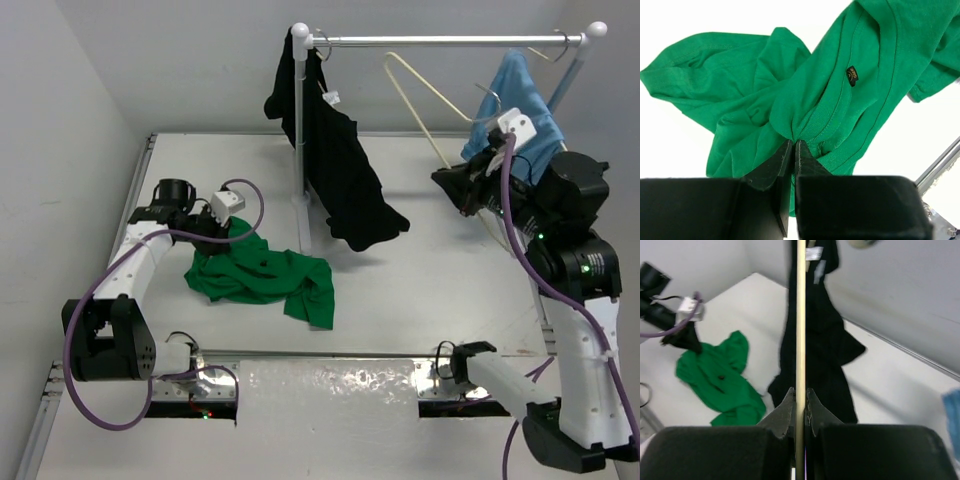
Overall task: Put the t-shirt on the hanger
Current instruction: Pick up the hanger from the clothesline.
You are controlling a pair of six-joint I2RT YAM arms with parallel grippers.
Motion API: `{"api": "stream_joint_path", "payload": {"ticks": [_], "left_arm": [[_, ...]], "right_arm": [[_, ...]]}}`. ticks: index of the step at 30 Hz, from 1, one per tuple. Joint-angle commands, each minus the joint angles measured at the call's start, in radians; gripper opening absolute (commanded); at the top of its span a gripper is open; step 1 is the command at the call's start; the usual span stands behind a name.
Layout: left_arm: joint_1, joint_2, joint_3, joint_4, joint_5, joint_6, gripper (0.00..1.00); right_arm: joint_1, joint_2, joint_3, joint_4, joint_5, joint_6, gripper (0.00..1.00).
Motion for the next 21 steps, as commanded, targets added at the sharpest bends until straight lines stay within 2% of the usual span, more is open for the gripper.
{"api": "stream_joint_path", "payload": {"ticks": [1,2,3,5,6,7,10,14,17,21], "left_arm": [[-0.01,-0.017,0.049,0.031,0.004,-0.029,0.01],[-0.01,-0.017,0.046,0.036,0.001,-0.032,0.0],[-0.01,-0.016,0.044,0.042,-0.001,-0.044,0.0],[-0.01,-0.016,0.033,0.071,-0.024,-0.059,0.0],[-0.01,-0.014,0.03,0.094,-0.033,-0.079,0.0],[-0.01,-0.01,0.029,0.102,-0.053,-0.088,0.0],[-0.008,-0.005,0.032,0.117,-0.059,-0.116,0.0],[-0.008,-0.019,0.021,0.154,-0.067,-0.162,0.0],[-0.007,-0.02,0.018,0.179,-0.075,-0.171,0.0],[-0.008,-0.01,0.024,0.177,-0.066,-0.176,0.0]], "right_arm": [[0.092,0.041,-0.069,0.141,-0.049,0.069,0.0],[0.144,0.045,-0.079,0.161,0.001,0.054,0.0],[0.26,0.068,-0.09,0.164,0.046,0.021,0.0],[0.38,0.114,-0.078,0.135,0.186,-0.026,0.0],[0.484,0.171,-0.057,0.116,0.227,-0.087,0.0],[0.517,0.196,-0.046,0.101,0.253,-0.108,0.0],[0.567,0.24,-0.079,0.13,0.232,-0.115,0.0],[0.617,0.243,-0.211,0.155,0.201,-0.163,0.0],[0.64,0.202,-0.387,0.223,0.183,-0.174,0.0],[0.654,0.144,-0.519,0.306,0.111,-0.168,0.0]]}}
